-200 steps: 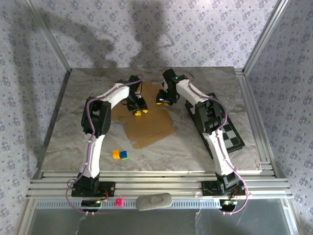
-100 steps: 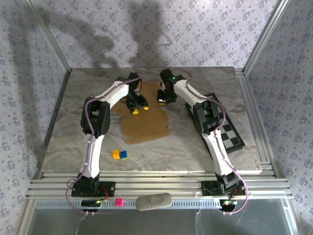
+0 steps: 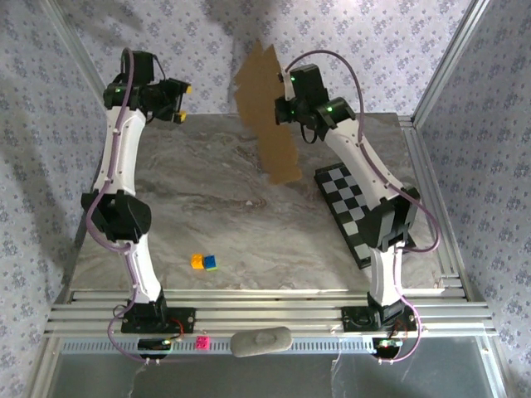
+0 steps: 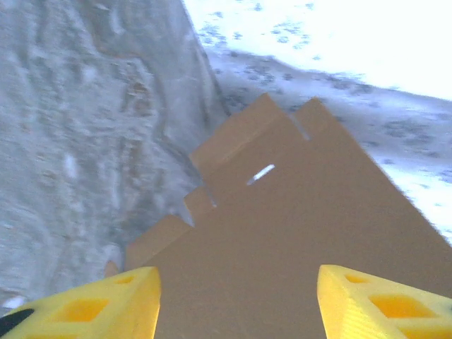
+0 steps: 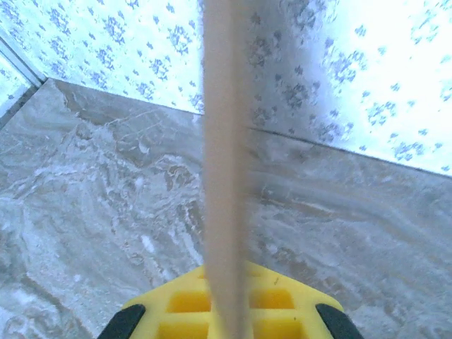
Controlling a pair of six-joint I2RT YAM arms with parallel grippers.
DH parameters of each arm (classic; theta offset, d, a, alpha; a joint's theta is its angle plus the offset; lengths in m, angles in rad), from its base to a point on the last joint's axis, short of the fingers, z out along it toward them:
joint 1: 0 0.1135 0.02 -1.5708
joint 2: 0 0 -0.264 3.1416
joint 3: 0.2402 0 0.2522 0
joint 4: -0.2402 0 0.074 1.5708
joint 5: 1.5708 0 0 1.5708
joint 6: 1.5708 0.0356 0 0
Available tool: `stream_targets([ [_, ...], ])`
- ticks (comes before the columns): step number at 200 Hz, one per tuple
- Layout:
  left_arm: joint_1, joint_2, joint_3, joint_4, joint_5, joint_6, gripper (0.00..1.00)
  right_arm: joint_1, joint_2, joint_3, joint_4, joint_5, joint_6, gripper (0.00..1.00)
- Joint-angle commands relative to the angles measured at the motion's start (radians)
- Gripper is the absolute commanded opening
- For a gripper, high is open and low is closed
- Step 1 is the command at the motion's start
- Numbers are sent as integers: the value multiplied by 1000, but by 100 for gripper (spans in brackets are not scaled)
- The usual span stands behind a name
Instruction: Fold the paper box
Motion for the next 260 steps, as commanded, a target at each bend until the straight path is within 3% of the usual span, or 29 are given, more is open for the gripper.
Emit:
stream_targets([
  [1,-10,50,95,40,90,-278,65,12,-2,-34,-5,47,-109,0],
  [37,-21,151,253,15,163,-387,68,55,-90,-119,55,89,-191,0],
  [86,-41,191,257,83,179,-542,82,170,-227,-324,210,186,-362,0],
  [152,-19,220,237,32,277,-548,82,237,-268,-371,223,193,-401,0],
  [181,2,168,134,120,266,-546,80,245,-277,-387,232,184,-403,0],
  [196,3,160,115,149,270,-559,73,247,-283,-403,239,183,-399,0],
  [234,-10,172,70,160,317,-557,31,243,-291,-422,250,184,-384,0],
  [260,-17,145,14,198,282,-571,14,233,-300,-442,255,181,-363,0],
])
